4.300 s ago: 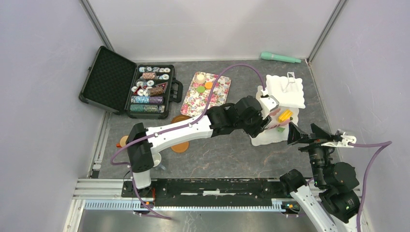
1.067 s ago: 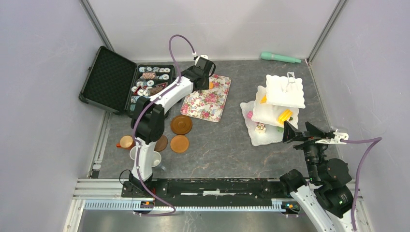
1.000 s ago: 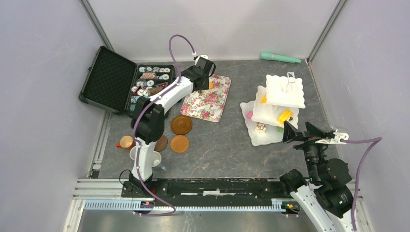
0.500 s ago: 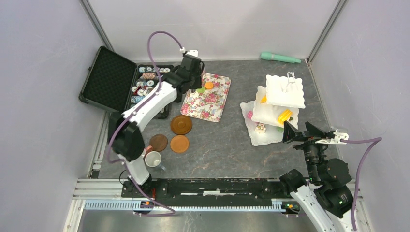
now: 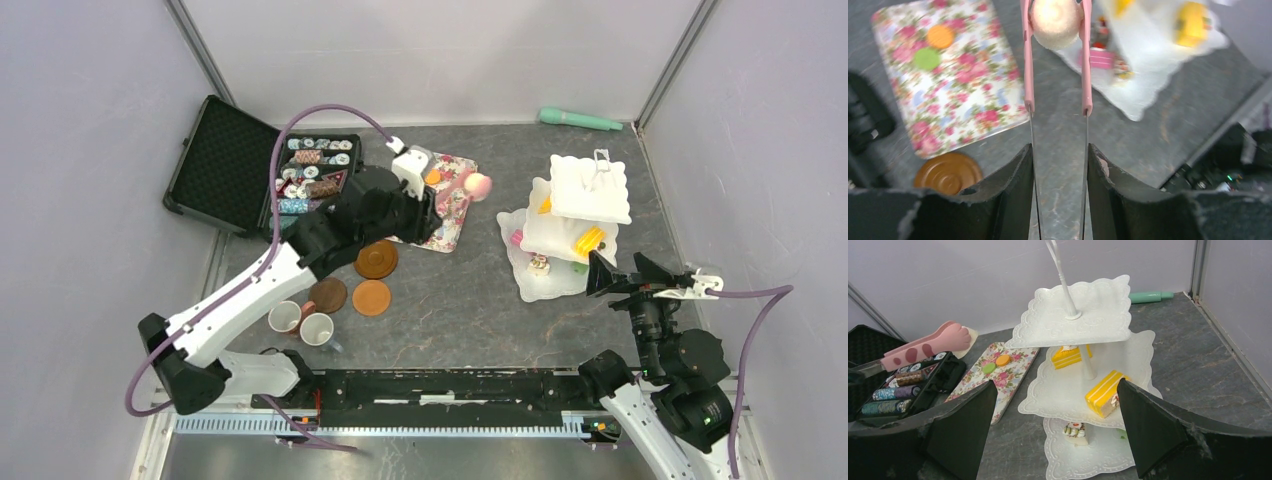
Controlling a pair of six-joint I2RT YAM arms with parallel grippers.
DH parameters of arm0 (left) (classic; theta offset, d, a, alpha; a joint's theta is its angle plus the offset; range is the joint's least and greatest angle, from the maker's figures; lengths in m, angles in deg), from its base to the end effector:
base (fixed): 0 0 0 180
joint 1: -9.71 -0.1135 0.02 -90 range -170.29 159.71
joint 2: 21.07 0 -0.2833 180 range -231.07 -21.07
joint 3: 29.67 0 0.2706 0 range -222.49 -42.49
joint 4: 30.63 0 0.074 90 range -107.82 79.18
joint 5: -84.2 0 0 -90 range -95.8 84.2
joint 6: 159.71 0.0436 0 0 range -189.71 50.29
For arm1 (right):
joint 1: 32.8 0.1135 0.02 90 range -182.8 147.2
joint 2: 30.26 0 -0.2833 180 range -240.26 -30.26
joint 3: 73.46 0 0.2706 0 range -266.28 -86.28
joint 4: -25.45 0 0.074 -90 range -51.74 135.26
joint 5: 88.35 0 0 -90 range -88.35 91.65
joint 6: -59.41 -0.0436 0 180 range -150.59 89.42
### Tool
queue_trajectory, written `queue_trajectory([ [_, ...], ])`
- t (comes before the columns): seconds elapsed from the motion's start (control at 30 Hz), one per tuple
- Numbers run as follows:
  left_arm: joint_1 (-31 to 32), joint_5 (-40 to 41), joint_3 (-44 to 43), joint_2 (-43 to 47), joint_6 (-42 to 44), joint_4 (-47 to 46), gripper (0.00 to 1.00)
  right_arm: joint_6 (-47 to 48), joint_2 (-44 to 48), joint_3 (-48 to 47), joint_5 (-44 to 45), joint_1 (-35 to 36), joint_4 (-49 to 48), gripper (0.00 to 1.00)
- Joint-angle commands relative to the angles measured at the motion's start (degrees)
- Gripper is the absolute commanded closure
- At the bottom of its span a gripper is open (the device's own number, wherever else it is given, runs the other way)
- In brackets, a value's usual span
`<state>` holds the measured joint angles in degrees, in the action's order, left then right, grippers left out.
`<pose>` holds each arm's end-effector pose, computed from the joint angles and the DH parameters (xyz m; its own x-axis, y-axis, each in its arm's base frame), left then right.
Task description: Serve the afternoon tea
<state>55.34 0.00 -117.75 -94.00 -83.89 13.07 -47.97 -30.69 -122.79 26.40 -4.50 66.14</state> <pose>0.2137 -0.2122 0.3989 -0.4830 0.1453 -0.8635 0.5475 0.8197 -0.1684 0.0324 -0.0033 0.3358 0.1004 0.3621 -0.9267 -0.1003 0.9303 0.3527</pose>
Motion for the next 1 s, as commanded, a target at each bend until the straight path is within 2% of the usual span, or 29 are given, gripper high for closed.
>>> queue_trajectory([
  [0.0, 7.8, -4.5, 0.0, 2.7, 6.5, -4.1, 0.79, 1.3, 1.6, -2.0, 1.3, 0.2, -1.8, 0.02],
  [0.17, 14.4, -5.6, -2.0, -1.6, 6.4, -4.5, 0.80, 1.9, 1.4, -2.6, 1.6, 0.2, -2.5, 0.02],
  [0.4, 18.0, -6.3, -1.1, -5.3, 5.3, -10.7, 0.81, 1.1, 2.0, -3.0, 2.3, 0.2, -1.2, 0.02],
  [0.8, 19.5, -0.3, -6.7, -13.9, 6.3, -13.1, 0.78, 0.8, 2.1, -2.9, 2.4, 0.2, -1.1, 0.02],
  [0.97, 19.7, 1.0, -8.7, -16.3, 7.5, -11.9, 0.72, 1.0, 2.5, -3.0, 2.9, 0.2, -0.5, 0.02],
])
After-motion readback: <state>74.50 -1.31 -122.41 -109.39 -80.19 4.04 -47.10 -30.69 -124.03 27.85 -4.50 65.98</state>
